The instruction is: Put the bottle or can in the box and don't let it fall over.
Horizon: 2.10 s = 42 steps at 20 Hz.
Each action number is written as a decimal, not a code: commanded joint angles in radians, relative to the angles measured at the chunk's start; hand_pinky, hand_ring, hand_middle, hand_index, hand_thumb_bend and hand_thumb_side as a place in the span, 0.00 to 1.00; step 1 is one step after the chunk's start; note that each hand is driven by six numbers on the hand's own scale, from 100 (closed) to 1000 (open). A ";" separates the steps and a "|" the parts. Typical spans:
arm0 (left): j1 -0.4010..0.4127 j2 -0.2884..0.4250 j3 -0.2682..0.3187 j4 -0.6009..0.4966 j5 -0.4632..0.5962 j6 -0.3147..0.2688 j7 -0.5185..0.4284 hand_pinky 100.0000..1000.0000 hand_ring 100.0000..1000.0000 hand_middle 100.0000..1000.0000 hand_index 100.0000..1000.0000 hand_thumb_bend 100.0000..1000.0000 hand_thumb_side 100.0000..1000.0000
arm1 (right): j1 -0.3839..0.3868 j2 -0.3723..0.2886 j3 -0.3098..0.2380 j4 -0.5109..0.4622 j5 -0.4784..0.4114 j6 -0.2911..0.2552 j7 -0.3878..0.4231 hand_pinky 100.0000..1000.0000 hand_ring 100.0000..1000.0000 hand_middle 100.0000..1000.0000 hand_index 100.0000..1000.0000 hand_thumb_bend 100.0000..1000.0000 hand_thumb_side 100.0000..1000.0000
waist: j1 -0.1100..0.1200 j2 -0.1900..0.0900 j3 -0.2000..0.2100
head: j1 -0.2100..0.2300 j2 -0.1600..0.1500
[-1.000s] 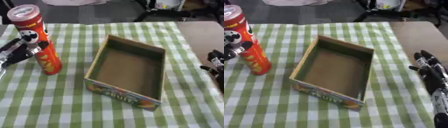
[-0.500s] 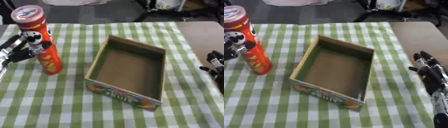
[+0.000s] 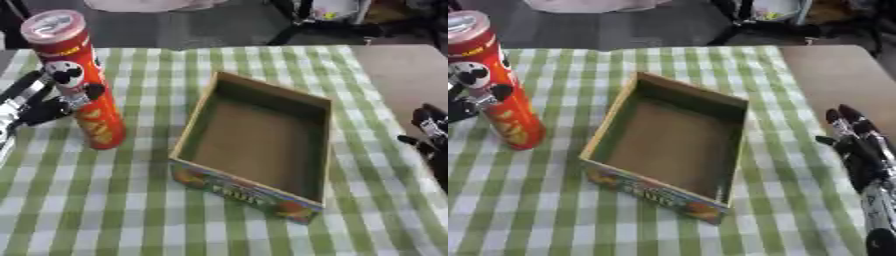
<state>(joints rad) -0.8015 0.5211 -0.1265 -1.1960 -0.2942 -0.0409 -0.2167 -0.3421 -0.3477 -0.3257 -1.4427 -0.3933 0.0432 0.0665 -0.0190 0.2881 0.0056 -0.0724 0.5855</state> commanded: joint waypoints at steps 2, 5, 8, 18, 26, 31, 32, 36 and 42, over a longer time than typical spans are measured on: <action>-0.020 0.006 0.002 -0.011 0.024 -0.011 0.018 1.00 0.69 0.90 0.83 0.46 0.72 | -0.009 -0.015 -0.008 -0.006 0.000 0.004 0.001 0.67 1.00 1.00 0.89 0.21 0.24 | -0.003 -0.013 -0.004 | 0.004 -0.014; -0.021 0.005 -0.003 -0.016 0.030 -0.019 0.025 1.00 0.65 0.88 0.81 0.45 0.68 | -0.009 -0.014 -0.009 -0.005 0.000 0.005 0.001 0.67 1.00 1.00 0.89 0.20 0.24 | -0.003 -0.013 -0.004 | 0.005 -0.015; -0.021 0.002 -0.004 -0.020 0.028 -0.023 0.027 1.00 0.59 0.85 0.72 0.43 0.63 | -0.009 -0.012 -0.009 -0.005 0.000 0.007 0.002 0.67 1.00 1.00 0.89 0.20 0.24 | -0.003 -0.013 -0.004 | 0.006 -0.017; -0.016 -0.013 0.000 -0.021 0.050 -0.023 0.053 1.00 0.45 0.72 0.53 0.35 0.48 | -0.010 -0.008 -0.009 -0.005 -0.002 0.009 0.001 0.67 1.00 1.00 0.89 0.19 0.25 | -0.006 -0.010 -0.005 | 0.006 -0.018; -0.014 -0.035 -0.001 -0.011 0.098 -0.030 0.090 1.00 0.37 0.55 0.38 0.31 0.43 | -0.012 -0.003 -0.009 -0.003 -0.004 0.011 0.004 0.67 1.00 1.00 0.89 0.19 0.25 | -0.010 -0.006 -0.009 | 0.011 -0.022; -0.013 -0.044 -0.002 -0.009 0.114 -0.049 0.093 1.00 0.49 0.74 0.60 0.31 0.45 | -0.013 -0.001 -0.009 -0.002 -0.005 0.010 0.004 0.67 1.00 1.00 0.89 0.19 0.25 | -0.010 -0.003 -0.011 | 0.012 -0.022; -0.012 -0.048 -0.001 -0.008 0.118 -0.052 0.093 1.00 0.48 0.74 0.62 0.30 0.46 | -0.013 0.000 -0.009 -0.002 -0.005 0.011 0.004 0.67 1.00 1.00 0.89 0.19 0.25 | -0.010 -0.003 -0.011 | 0.013 -0.022; -0.006 -0.061 0.003 -0.012 0.140 -0.071 0.093 1.00 0.61 0.87 0.71 0.29 0.49 | -0.014 0.003 -0.009 -0.002 -0.006 0.013 0.004 0.67 1.00 1.00 0.89 0.19 0.25 | -0.012 -0.002 -0.012 | 0.014 -0.026; 0.000 -0.077 0.006 -0.017 0.161 -0.099 0.103 1.00 0.61 0.89 0.74 0.27 0.49 | -0.014 0.008 -0.011 0.000 -0.007 0.014 0.003 0.67 1.00 1.00 0.89 0.18 0.25 | -0.015 0.000 -0.014 | 0.016 -0.028</action>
<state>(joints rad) -0.7907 0.4349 -0.1288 -1.1997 -0.1399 -0.1325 -0.1163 -0.3435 -0.3207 -0.3261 -1.4337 -0.3939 0.0547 0.0703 -0.0333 0.3010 -0.0055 -0.0602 0.5683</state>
